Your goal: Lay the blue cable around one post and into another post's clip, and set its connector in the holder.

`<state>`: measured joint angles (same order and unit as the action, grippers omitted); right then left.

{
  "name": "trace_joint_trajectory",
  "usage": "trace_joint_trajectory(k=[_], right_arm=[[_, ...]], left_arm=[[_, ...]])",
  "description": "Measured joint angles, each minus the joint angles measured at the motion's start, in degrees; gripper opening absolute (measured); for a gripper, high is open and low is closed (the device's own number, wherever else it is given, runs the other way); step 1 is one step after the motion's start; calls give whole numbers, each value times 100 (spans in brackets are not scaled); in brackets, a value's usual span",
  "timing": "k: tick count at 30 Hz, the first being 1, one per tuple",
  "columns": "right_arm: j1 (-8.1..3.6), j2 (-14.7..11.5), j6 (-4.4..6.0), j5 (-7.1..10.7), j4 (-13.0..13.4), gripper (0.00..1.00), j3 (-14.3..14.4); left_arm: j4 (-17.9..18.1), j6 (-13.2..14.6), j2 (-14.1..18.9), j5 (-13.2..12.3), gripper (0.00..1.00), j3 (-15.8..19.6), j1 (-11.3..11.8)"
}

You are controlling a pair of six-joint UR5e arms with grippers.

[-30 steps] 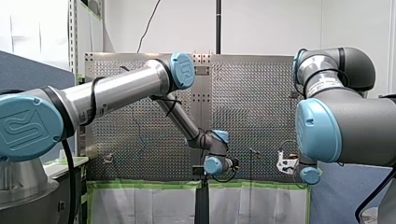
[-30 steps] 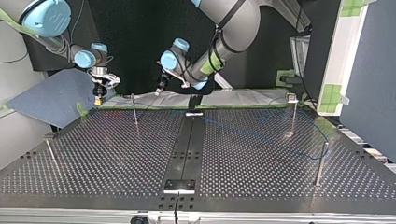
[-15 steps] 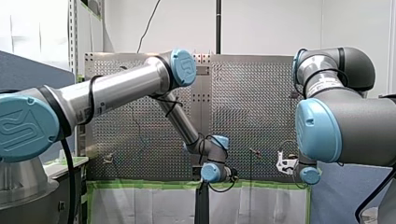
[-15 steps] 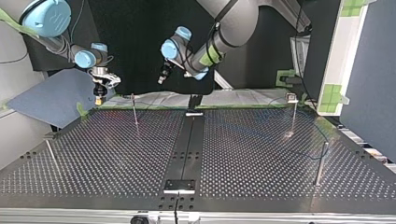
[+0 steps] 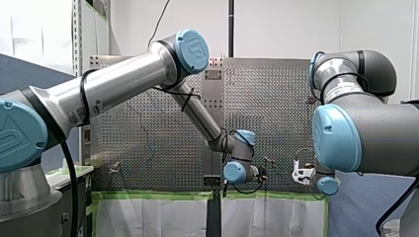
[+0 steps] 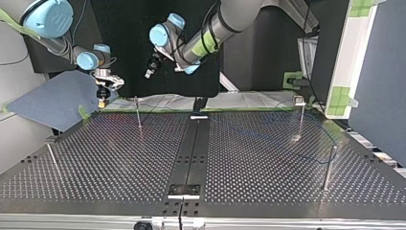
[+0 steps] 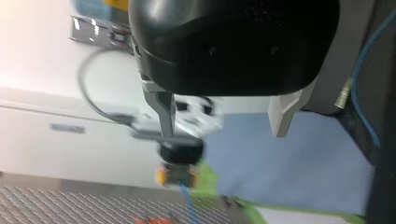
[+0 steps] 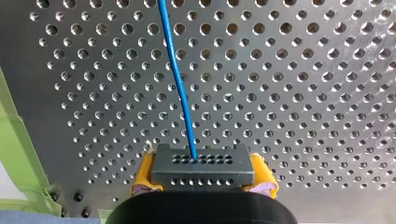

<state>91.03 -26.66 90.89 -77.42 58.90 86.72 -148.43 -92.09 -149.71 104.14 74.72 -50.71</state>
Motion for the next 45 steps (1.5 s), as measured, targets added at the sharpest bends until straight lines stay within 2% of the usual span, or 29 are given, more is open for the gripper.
trace_joint_trajectory(k=[6, 10, 20, 29, 38, 45], right_arm=[[13, 3, 0, 37, 4, 5, 1], [20, 3, 0, 46, 1, 5, 1], [45, 5, 1, 59, 7, 5, 1], [51, 11, 0, 59, 1, 5, 0], [58, 14, 0, 60, 0, 5, 0], [67, 17, 0, 61, 0, 5, 1]], left_arm=[[-229, -116, 156, 32, 100, -223, -122], [-258, -284, 167, 102, 100, -357, -160], [-217, -678, 157, 520, 100, -442, -141], [-367, -653, -34, 903, 100, -661, -121], [-692, -625, -301, 1061, 100, -1060, -144], [-813, -679, -310, 1198, 100, -1104, -127]])
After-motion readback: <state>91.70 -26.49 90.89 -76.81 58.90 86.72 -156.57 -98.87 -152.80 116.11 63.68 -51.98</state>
